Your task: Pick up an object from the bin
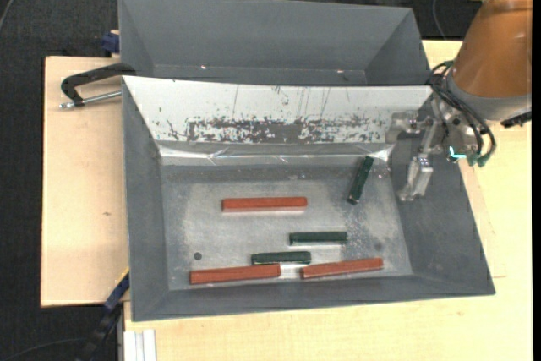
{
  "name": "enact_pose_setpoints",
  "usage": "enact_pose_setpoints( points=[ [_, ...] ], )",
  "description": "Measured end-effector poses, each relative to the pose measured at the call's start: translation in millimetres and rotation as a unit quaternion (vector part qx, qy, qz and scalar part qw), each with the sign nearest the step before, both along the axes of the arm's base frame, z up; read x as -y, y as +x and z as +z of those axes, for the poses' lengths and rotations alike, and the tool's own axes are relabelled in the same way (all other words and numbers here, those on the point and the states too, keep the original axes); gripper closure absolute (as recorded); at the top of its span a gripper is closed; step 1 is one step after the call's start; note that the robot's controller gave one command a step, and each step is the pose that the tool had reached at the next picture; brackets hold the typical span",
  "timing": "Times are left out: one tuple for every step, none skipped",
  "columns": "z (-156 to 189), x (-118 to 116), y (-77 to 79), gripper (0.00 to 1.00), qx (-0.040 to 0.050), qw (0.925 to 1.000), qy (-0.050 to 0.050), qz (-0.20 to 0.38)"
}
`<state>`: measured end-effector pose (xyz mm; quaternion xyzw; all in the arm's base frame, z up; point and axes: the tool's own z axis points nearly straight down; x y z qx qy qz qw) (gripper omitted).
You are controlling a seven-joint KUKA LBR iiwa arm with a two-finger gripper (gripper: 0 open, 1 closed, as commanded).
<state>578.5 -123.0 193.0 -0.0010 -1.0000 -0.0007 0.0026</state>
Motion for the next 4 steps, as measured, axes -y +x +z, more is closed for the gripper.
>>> enact_pose_setpoints(
  points=[
    [-124.9,-78.3,-33.2,0.0,0.0001,0.9852,0.002,0.171],
    [-91.3,-170.9,-39.4,0.0,0.0062,0.9978,0.002,0.066],
    [-92.1,-215.6,-23.5,0.0,0.0061,0.9999,0.001,-0.01],
    [-123.0,-179.0,-6.0,0.0,0.0051,1.0,0.0,0.0]
  ],
)
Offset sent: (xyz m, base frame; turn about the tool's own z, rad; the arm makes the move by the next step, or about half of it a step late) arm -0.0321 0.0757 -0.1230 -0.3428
